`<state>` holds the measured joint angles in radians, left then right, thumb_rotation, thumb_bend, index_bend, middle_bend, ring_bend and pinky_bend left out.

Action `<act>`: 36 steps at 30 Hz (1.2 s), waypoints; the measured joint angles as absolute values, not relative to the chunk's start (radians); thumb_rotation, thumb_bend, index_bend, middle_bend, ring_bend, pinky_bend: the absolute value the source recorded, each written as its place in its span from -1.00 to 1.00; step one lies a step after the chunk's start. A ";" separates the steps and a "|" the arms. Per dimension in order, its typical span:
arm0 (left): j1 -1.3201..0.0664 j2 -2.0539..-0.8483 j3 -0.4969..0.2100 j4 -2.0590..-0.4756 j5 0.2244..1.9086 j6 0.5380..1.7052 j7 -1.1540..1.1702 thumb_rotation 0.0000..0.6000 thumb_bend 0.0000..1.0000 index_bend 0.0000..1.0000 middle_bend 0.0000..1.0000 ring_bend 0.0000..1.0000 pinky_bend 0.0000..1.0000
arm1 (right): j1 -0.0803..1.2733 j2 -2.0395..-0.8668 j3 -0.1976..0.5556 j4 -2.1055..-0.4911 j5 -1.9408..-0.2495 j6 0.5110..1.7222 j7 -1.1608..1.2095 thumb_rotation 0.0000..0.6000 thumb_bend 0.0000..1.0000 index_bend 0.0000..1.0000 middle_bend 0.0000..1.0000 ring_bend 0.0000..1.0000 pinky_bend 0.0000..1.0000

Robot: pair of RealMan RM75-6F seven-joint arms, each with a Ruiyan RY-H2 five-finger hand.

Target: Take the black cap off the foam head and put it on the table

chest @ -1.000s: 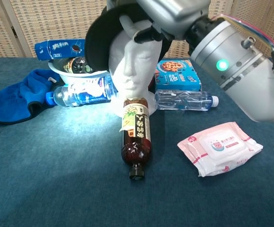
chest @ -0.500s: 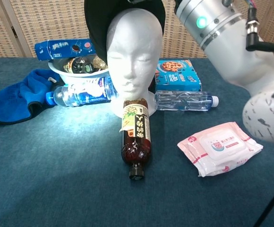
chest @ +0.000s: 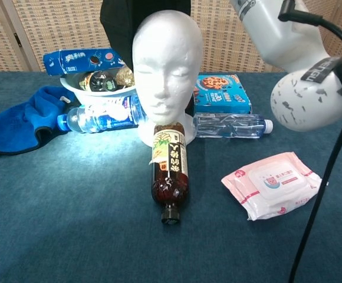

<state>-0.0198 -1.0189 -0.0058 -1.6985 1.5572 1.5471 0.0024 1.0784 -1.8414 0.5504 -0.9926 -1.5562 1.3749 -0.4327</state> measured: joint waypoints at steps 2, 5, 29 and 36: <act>-0.021 -1.020 -0.006 -1.696 1.555 1.544 0.000 1.00 -0.51 -0.38 -0.67 -0.66 -1.00 | 1.094 -1.838 0.563 -0.961 -1.548 1.385 -0.427 1.00 0.20 0.39 -0.13 -0.53 -0.81; -0.024 -1.021 -0.008 -1.691 1.551 1.539 -0.005 1.00 -0.51 -0.38 -0.67 -0.66 -1.00 | 1.117 -1.828 0.583 -0.916 -1.530 1.403 -0.405 1.00 0.20 0.41 -0.12 -0.52 -0.81; -0.038 -1.028 -0.005 -1.694 1.568 1.528 -0.003 1.00 -0.51 -0.38 -0.67 -0.67 -1.00 | 1.007 -1.607 0.583 -0.960 -1.419 1.549 -0.355 1.00 0.19 0.49 -0.08 -0.49 -0.81; -0.038 -1.025 0.001 -1.702 1.574 1.526 0.004 1.00 -0.51 -0.38 -0.67 -0.67 -1.00 | 0.928 -1.565 0.526 -0.996 -1.400 1.550 -0.362 1.00 0.19 0.49 -0.08 -0.49 -0.81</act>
